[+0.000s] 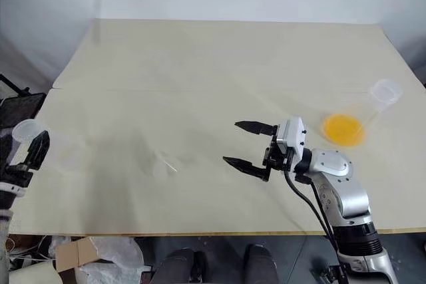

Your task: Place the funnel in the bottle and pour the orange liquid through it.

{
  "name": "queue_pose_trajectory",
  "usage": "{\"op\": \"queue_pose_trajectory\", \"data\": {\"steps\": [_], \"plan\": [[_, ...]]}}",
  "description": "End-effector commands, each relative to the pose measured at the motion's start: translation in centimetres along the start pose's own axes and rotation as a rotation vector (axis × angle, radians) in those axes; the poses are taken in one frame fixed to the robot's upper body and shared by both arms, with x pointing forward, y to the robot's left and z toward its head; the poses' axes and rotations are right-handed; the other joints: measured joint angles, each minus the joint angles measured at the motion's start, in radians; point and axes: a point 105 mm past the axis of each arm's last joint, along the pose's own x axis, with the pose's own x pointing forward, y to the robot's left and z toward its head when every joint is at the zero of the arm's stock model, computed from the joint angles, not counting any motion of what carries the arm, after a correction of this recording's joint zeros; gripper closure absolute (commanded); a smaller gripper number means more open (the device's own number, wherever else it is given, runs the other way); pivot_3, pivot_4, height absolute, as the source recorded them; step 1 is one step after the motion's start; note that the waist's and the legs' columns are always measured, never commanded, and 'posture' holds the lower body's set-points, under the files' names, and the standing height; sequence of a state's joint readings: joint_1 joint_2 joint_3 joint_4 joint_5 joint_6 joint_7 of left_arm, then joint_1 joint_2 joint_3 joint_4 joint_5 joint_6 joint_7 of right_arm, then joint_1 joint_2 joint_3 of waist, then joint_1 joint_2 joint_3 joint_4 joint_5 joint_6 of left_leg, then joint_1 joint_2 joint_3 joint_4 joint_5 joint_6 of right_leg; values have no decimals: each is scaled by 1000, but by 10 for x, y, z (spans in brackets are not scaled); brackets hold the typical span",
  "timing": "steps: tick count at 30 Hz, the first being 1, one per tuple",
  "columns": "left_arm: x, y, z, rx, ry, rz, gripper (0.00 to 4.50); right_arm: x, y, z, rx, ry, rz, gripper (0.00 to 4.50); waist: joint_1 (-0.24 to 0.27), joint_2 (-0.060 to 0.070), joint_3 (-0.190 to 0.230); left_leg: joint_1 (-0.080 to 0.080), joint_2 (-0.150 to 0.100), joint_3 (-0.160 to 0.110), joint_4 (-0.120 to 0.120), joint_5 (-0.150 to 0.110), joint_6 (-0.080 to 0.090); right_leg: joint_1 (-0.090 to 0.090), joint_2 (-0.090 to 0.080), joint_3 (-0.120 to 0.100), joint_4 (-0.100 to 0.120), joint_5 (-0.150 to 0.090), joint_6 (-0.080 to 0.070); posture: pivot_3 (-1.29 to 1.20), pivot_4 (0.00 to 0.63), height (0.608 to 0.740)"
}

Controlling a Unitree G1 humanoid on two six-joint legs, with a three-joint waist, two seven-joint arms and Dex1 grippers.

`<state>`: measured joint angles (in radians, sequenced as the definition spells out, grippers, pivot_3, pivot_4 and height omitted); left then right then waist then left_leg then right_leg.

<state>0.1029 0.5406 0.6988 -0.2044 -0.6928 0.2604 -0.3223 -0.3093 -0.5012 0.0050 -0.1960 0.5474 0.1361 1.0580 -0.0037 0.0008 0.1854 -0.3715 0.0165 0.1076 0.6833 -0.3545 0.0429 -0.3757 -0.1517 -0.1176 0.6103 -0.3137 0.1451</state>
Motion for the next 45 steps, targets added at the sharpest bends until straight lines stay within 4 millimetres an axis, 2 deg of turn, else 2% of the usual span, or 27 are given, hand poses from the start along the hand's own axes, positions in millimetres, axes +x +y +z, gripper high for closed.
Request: {"op": "queue_pose_trajectory", "data": {"steps": [1, 6, 7, 8, 12, 15, 17, 20, 22, 24, 26, 28, 33, 39, 45], "plan": [[9, 0, 3, 29, 12, -18, 44, 3, 3, 9, -41, -29, 1, 0, 0, 0, 0, 0, 0, 0, 0, 0, 0, 0, 0, 0, 0, 0, 0, 0, 150, 740], [16, -1, -2, 53, 55, -36, 44, 3, 2, 9, -44, -35, -19, 0, -1, 0, 0, 0, 0, 0, 0, 0, 0, 0, 1, 0, 0, 0, 0, 0, 150, 740], [17, 0, -3, 56, 58, -31, 462, 3, 2, 9, -46, -36, -23, 0, -2, 0, 0, 0, 0, 0, 0, 0, 0, 0, 1, 0, 0, 0, 0, 0, 150, 740], [18, 0, -3, 58, 58, -29, 651, 3, 2, 9, -46, -37, -27, 0, -2, 0, 0, 0, 0, 0, 0, 0, 0, -1, 1, 0, 0, 0, 0, 0, 150, 740], [19, -1, -2, 60, 53, -38, 1896, 2, 2, 8, -49, -38, -40, 0, -1, 0, 0, 0, 0, 0, 0, 0, 0, 0, 1, 0, 0, 0, 0, 0, 150, 740], [22, -5, 2, 62, 43, -63, 2029, 1, 2, 7, -52, -36, -50, 0, 1, 0, 0, 0, 0, 0, 0, 0, 0, 0, 1, 1, 0, 0, 0, 0, 150, 740], [29, -18, 13, 56, -7, -128, 2029, -1, 1, 7, -57, -30, -64, 0, 2, 0, 0, 0, 0, 0, 0, 0, 0, 0, 1, 1, 0, 0, 0, 0, 150, 740], [46, -57, 38, 59, -96, -320, 2029, -11, -1, 9, -71, -12, -108, 0, 11, -1, 0, 0, 0, -1, 1, 0, -1, 0, 1, 0, 1, 0, 0, 0, 150, 740], [60, -94, 52, 54, -131, -486, 2029, -22, -3, 10, -85, 14, -155, 0, 18, -1, 0, 0, 0, -1, 1, 0, -1, 0, 1, 0, 1, 0, 0, 0, 150, 740], [73, -131, 57, 89, -124, -656, 2029, -37, -5, 10, -123, 66, -199, 0, 29, -1, -1, -1, -1, -1, 1, 1, 0, 0, 1, 0, 1, 0, 0, 0, 150, 740], [80, -172, 58, 118, -114, -852, 2029, -56, -9, 14, -155, 102, -277, 0, 30, -1, -1, 0, -2, -1, 1, 1, 0, 0, 0, 1, 1, 1, 1, 0, 150, 740], [81, -203, 56, 119, -104, -1013, 2029, -72, -10, 18, -164, 124, -348, 0, 29, -1, -1, -1, -3, 0, 1, 1, 0, 0, 1, 1, 0, 1, 1, 0, 150, 740], [81, -275, 30, 48, -56, -1350, 2029, -106, 1, 21, -191, 186, -523, 0, 24, -1, -1, -1, -4, 2, 0, 0, -1, 0, 5, -2, -1, 1, 1, 0, 150, 740], [86, -324, -8, 115, -53, -1507, 2029, -119, 25, 25, -193, 220, -638, 0, 28, -1, -1, 0, -3, 11, 1, 3, -2, -1, 6, 0, -5, 0, 1, 0, 150, 740], [99, -347, -22, 95, -55, -1512, 2029, -117, 37, 29, -204, 208, -719, 0, 29, -1, -1, 0, -3, 11, 1, 4, -1, -1, 6, 3, -6, 0, 1, 0, 150, 740]]}}
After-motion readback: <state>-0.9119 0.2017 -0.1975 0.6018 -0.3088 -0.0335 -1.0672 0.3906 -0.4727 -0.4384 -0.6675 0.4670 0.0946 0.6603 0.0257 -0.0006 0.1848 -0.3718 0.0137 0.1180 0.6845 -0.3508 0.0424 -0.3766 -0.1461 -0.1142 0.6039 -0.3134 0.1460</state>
